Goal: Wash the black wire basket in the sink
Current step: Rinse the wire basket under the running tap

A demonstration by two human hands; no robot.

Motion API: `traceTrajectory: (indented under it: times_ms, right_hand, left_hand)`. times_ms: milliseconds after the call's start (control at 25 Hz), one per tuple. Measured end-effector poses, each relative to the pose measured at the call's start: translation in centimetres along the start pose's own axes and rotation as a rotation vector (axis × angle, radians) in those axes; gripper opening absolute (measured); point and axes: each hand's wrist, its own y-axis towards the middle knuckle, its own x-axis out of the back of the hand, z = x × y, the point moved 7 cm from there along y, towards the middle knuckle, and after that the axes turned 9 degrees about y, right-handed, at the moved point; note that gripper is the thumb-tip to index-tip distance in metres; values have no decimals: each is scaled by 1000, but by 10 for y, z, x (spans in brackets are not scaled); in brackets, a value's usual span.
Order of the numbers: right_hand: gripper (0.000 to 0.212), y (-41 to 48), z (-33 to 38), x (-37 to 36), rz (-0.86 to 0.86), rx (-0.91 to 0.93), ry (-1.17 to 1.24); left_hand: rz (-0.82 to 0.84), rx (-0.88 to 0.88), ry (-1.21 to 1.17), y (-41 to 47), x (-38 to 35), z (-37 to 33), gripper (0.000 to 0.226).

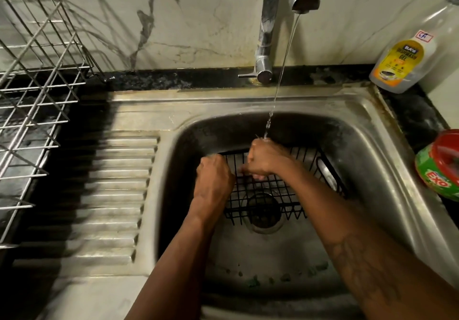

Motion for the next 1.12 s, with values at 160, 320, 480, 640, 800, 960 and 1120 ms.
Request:
traceTrajectory:
  times_ms: [160, 320, 480, 640, 800, 960, 1120]
  right_hand:
    - [36, 3, 43, -19, 55, 167, 63]
    - [28, 0, 7, -16, 174, 212, 213]
    - [15, 1, -59, 24, 29, 53, 176]
    - [13, 0, -59, 32, -80, 23, 29]
    - [7, -16, -46, 20, -295, 98, -14]
    - [24, -19, -45, 16, -401, 117, -3]
    - [29, -24, -44, 11, -427, 161, -27]
  left_hand:
    - [43, -48, -28, 0, -7, -6, 27]
    - [10, 36, -36, 3, 2, 10, 17]
    - [-27, 75, -38, 2, 12, 15, 24]
    - [-52, 68, 15, -1, 18, 13, 25]
    - [-77, 72, 54, -3, 16, 16, 18]
    - [-82, 95, 72, -3, 13, 15, 19]
    - [-135, 75, 192, -1, 16, 10, 11]
